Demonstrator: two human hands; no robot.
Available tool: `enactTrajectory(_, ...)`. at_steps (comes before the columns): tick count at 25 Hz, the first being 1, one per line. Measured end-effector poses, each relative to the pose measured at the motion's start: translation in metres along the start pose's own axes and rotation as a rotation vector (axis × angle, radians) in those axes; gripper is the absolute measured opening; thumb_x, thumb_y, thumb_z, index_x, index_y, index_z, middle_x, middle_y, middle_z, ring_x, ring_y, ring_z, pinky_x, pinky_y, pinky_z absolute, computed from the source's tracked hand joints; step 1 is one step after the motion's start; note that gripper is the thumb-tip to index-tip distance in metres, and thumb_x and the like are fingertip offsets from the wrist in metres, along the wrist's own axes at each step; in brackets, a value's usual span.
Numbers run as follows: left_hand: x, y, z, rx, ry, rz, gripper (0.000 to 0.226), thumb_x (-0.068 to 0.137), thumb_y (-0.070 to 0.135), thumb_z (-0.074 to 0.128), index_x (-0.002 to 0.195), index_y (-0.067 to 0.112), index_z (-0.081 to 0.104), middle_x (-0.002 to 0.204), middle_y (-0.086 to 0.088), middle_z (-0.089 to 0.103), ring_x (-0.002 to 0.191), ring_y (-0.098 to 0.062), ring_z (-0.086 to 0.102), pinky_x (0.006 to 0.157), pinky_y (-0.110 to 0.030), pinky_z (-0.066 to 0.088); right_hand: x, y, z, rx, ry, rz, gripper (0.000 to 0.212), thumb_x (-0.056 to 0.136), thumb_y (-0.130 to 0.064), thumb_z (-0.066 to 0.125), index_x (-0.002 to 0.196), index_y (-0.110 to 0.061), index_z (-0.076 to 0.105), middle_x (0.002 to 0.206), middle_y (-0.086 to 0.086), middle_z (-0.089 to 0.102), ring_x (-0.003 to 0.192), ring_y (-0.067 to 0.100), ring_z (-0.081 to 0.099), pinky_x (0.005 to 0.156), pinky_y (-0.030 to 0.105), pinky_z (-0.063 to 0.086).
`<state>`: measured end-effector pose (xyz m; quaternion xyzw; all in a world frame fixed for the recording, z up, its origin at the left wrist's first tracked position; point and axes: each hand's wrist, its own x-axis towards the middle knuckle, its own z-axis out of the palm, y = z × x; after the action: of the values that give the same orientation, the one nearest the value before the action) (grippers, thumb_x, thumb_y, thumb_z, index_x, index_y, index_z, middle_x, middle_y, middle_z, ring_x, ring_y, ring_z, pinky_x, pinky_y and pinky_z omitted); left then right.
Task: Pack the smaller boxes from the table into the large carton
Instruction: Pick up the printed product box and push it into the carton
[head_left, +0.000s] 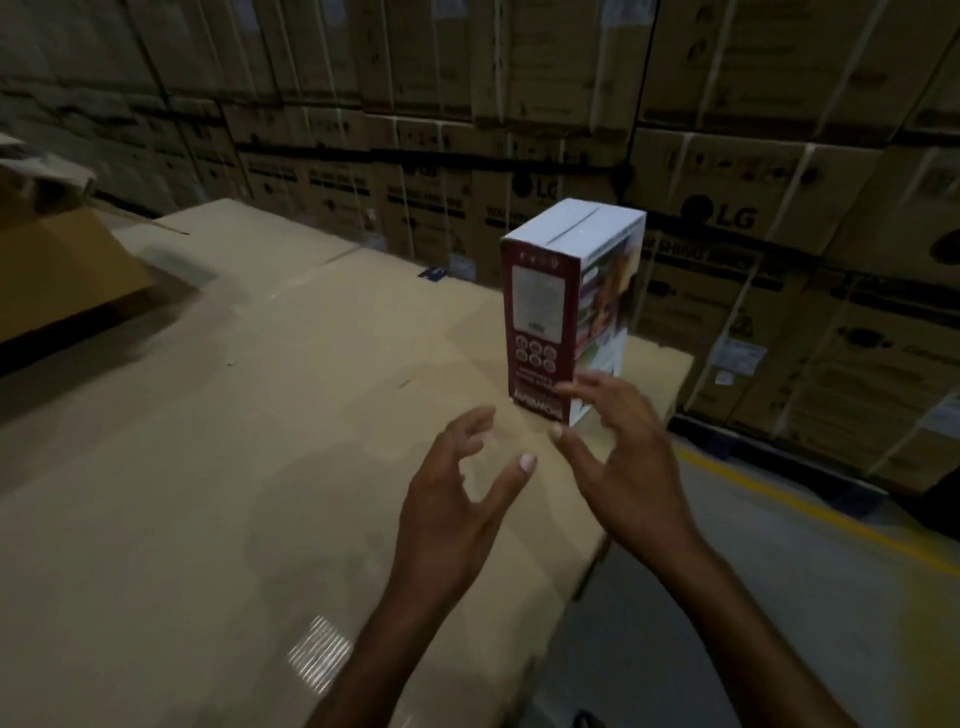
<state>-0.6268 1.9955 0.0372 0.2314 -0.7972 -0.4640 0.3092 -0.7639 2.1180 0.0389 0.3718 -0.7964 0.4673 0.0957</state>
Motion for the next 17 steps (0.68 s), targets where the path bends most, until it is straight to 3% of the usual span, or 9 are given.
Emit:
enactTrajectory(3,0.081,0.026,0.047,-0.045,0.071,0.01,0.063,0.086,0.061,0.066,0.143,0.044,0.045,0.136,0.033,0.048,0.121,0.01,0.052,0.086,-0.016,0.047,0.098,0.042,-0.019,0.035,0.146,-0.027,0.036,0.094,-0.031,0.071,0.129,-0.025,0.064,0.142,-0.006,0.053,0.134,0.013,0.046,0.107,0.034,0.042)
enactTrajectory(6,0.148,0.049,0.083,-0.048,0.094,0.071,0.062,0.092,0.058,0.06,0.147,0.048,0.036,0.141,0.039,0.035,0.126,0.019,0.037,0.089,-0.005,0.037,0.181,0.08,-0.033,0.14,0.347,0.061,0.038,0.098,-0.044,0.063,0.131,-0.026,0.058,0.131,-0.008,0.05,0.126,0.013,0.05,0.101,0.046,0.049)
enactTrajectory(9,0.195,0.058,0.109,-0.011,0.132,0.043,0.069,0.094,0.059,0.055,0.155,0.042,0.028,0.162,0.02,0.02,0.132,0.016,0.024,0.09,-0.004,0.029,0.241,0.106,-0.025,0.191,0.249,0.226,0.06,0.096,-0.065,0.052,0.147,-0.035,0.043,0.147,-0.006,0.043,0.135,0.014,0.044,0.108,0.05,0.046)
enactTrajectory(10,0.207,0.057,0.115,-0.023,0.151,0.003,0.071,0.093,0.063,0.053,0.156,0.041,0.026,0.165,0.016,0.016,0.135,0.012,0.023,0.096,-0.008,0.032,0.256,0.111,-0.021,0.183,0.191,0.242,0.067,0.094,-0.071,0.049,0.151,-0.036,0.038,0.154,-0.004,0.04,0.14,0.016,0.041,0.111,0.052,0.043)
enactTrajectory(13,0.237,0.05,0.125,-0.131,0.189,-0.156,0.077,0.088,0.076,0.05,0.154,0.049,0.02,0.165,0.011,0.019,0.144,-0.012,0.036,0.108,-0.043,0.046,0.29,0.121,-0.012,0.219,0.031,0.284,0.076,0.092,-0.076,0.045,0.155,-0.035,0.032,0.158,0.0,0.039,0.141,0.022,0.042,0.112,0.051,0.04)
enactTrajectory(15,0.242,0.051,0.126,-0.261,0.167,-0.26,0.072,0.093,0.067,0.053,0.153,0.052,0.017,0.156,0.018,0.031,0.132,-0.014,0.048,0.104,-0.044,0.048,0.3,0.123,-0.008,0.223,-0.05,0.292,0.071,0.094,-0.07,0.051,0.151,-0.029,0.041,0.145,0.0,0.053,0.127,0.021,0.054,0.106,0.049,0.047)
enactTrajectory(17,0.237,0.051,0.123,-0.343,0.175,-0.301,0.068,0.097,0.055,0.055,0.153,0.052,0.016,0.145,0.02,0.04,0.122,-0.011,0.053,0.102,-0.047,0.049,0.298,0.119,-0.005,0.198,-0.059,0.253,0.057,0.094,-0.063,0.058,0.139,-0.028,0.053,0.118,-0.013,0.061,0.104,0.009,0.061,0.095,0.048,0.055)
